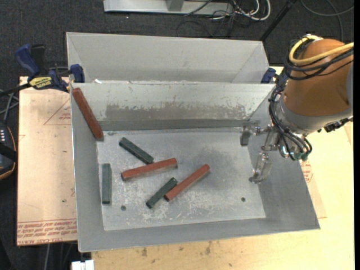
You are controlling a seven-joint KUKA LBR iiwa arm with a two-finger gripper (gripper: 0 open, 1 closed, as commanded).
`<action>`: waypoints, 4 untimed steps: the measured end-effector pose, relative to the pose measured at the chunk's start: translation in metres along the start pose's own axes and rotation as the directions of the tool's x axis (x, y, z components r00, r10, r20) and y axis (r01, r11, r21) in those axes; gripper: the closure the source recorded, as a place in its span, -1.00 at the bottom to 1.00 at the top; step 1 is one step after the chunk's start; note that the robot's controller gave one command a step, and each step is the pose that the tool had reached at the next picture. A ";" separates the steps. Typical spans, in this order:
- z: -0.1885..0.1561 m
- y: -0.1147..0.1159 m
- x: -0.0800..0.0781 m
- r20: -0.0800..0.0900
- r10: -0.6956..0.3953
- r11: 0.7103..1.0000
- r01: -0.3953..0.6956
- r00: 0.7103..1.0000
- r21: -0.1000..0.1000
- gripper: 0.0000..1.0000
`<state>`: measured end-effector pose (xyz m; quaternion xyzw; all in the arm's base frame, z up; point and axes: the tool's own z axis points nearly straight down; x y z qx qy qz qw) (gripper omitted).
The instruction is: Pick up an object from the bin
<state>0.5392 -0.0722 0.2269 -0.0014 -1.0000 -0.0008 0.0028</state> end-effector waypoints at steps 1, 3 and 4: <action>-0.004 0.000 -0.001 0.007 -0.002 1.000 0.002 1.000 0.001 -1.00; 0.103 0.057 -0.015 0.012 -0.157 0.988 0.157 0.988 0.001 -1.00; 0.117 0.056 -0.020 0.008 -0.176 0.984 0.176 0.984 0.003 -1.00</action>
Offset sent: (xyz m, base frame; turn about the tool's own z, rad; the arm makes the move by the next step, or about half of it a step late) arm -0.0031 0.0946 -0.0855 -0.0855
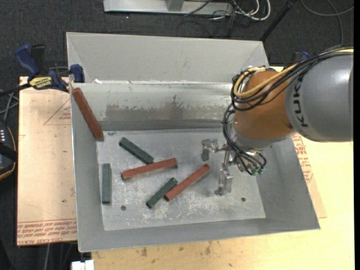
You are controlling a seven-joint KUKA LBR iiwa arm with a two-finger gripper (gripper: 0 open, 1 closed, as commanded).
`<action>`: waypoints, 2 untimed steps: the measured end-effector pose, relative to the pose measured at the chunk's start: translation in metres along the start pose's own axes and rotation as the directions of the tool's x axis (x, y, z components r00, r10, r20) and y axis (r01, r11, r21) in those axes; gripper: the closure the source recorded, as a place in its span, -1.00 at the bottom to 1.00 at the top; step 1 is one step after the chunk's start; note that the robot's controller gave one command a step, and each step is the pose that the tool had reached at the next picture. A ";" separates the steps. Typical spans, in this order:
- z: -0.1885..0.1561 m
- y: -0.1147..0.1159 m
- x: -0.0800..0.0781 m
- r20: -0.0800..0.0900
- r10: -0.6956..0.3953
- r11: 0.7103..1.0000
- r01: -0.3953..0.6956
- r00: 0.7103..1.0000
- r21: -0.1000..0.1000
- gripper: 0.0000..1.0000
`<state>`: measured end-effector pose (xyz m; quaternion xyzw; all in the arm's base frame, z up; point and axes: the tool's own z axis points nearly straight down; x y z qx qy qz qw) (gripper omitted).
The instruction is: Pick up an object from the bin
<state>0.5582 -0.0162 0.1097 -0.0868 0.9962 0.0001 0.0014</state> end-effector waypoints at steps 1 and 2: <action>0.019 0.022 0.017 -0.002 -0.104 0.995 0.104 0.995 -0.002 -1.00; 0.030 0.058 -0.081 0.001 -0.263 0.965 0.263 0.965 -0.002 1.00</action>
Offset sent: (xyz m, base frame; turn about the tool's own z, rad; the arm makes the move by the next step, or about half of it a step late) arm 0.0687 0.0699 -0.0299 -0.2683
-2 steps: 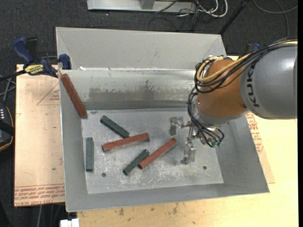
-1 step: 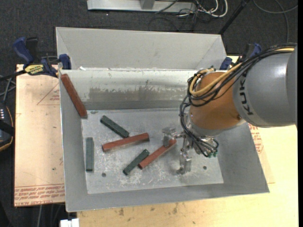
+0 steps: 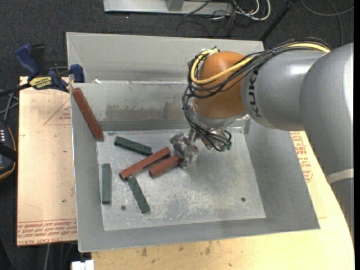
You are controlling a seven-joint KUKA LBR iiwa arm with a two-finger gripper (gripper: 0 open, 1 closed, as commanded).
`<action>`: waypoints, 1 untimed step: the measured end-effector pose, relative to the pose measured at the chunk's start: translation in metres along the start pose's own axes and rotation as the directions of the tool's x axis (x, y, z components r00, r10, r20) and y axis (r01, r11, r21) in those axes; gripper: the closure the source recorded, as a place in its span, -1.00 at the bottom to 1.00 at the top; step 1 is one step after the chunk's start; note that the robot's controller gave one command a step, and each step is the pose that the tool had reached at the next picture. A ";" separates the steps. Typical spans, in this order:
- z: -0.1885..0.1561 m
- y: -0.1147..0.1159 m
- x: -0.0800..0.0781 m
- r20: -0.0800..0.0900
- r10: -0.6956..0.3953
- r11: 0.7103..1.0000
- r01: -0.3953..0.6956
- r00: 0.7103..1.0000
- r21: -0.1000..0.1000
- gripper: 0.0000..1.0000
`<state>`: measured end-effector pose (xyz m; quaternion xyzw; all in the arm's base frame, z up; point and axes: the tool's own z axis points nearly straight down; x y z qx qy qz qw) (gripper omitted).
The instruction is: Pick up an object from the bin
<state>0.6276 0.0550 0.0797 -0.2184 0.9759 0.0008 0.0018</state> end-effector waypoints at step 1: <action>0.000 0.000 0.000 0.000 0.000 1.000 0.000 1.000 0.000 1.00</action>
Offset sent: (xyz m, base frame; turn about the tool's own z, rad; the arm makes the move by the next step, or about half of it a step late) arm -0.0065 -0.0500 0.1198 -0.3370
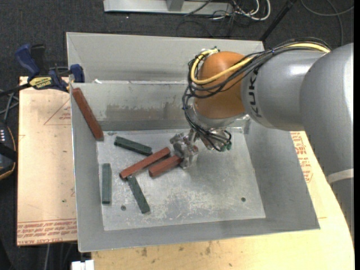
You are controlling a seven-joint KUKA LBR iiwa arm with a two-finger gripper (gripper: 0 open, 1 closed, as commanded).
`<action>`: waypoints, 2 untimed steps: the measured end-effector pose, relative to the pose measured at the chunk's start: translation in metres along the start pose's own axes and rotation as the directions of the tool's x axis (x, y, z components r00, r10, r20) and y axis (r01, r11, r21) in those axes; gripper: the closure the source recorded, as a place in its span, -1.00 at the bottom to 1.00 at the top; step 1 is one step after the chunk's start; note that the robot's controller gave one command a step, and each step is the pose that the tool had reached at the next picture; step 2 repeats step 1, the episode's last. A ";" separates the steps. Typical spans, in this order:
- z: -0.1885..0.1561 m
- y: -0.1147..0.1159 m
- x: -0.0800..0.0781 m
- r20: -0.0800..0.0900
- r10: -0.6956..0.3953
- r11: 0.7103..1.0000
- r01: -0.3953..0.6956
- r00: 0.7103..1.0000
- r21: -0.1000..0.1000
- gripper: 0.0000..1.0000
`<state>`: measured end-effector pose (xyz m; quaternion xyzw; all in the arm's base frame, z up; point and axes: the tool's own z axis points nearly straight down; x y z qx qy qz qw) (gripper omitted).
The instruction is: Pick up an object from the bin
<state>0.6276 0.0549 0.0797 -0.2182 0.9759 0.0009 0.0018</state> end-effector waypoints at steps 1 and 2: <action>-0.122 -0.043 0.025 0.002 -0.327 0.945 0.327 0.945 0.004 1.00; -0.122 -0.043 0.025 0.002 -0.327 0.945 0.327 0.945 0.004 1.00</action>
Offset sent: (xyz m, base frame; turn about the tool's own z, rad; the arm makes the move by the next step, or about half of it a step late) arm 0.0000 0.0000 0.0000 0.0000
